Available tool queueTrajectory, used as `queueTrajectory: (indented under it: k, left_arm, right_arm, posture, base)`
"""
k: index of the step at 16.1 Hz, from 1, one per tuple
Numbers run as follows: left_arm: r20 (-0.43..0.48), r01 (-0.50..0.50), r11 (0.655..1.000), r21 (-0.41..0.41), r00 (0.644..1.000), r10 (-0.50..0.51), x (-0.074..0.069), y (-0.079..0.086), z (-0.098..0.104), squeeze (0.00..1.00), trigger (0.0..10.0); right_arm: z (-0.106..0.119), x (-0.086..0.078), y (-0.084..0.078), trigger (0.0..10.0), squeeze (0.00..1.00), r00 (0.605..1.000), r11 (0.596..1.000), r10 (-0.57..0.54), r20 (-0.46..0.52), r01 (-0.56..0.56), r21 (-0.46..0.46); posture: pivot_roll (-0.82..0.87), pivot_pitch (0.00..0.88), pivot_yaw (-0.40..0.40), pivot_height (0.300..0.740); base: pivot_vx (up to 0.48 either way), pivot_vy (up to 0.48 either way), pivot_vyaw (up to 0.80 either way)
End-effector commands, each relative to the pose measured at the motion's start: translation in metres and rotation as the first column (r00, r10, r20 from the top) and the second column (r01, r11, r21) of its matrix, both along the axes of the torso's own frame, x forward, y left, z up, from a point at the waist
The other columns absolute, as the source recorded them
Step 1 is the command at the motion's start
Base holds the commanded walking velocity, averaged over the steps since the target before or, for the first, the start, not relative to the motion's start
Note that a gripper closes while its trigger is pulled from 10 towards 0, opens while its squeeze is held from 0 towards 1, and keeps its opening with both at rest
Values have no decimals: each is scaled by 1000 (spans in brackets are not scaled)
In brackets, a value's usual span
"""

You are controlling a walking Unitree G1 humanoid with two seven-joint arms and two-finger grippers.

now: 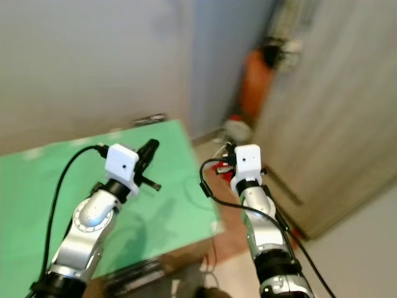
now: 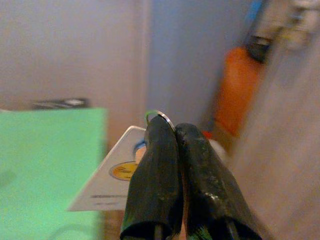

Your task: Hang keys on a hook

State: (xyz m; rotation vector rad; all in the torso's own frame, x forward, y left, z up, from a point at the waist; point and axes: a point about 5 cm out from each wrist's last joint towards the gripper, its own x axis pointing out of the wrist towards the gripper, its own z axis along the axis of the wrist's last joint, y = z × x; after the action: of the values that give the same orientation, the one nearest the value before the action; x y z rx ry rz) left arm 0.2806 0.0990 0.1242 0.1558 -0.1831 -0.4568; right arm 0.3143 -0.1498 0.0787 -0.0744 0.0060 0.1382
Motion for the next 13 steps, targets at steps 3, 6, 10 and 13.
queueTrajectory:
  k: [3,6,10,13]
  left_arm:
    - [10,28,1000,-9,1000,-28,1,-3,4,0,10000]
    - [10,33,999,-10,999,-32,2,-3,5,0,10000]
    - [10,42,999,-9,999,-42,2,-5,4,0,10000]
    - [9,43,999,-9,999,-43,3,-5,4,0,10000]
  right_arm:
    - [-1,0,0,0,0,1000,1000,-7,-10,7,9]
    - [-1,0,0,0,0,1000,1000,-14,-2,14,-13]
    - [-1,0,0,0,0,1000,1000,-8,-6,8,4]
    - [-1,0,-1,0,0,1000,1000,-12,-6,12,16]
  posture:
    - [-8,0,27,740]
    - [-11,0,29,740]
    - [-15,0,31,740]
    - [-17,0,33,740]
  base:
    - [0,-480,-758]
    - [0,0,-504]
    - [0,0,-173]
    - [0,0,-696]
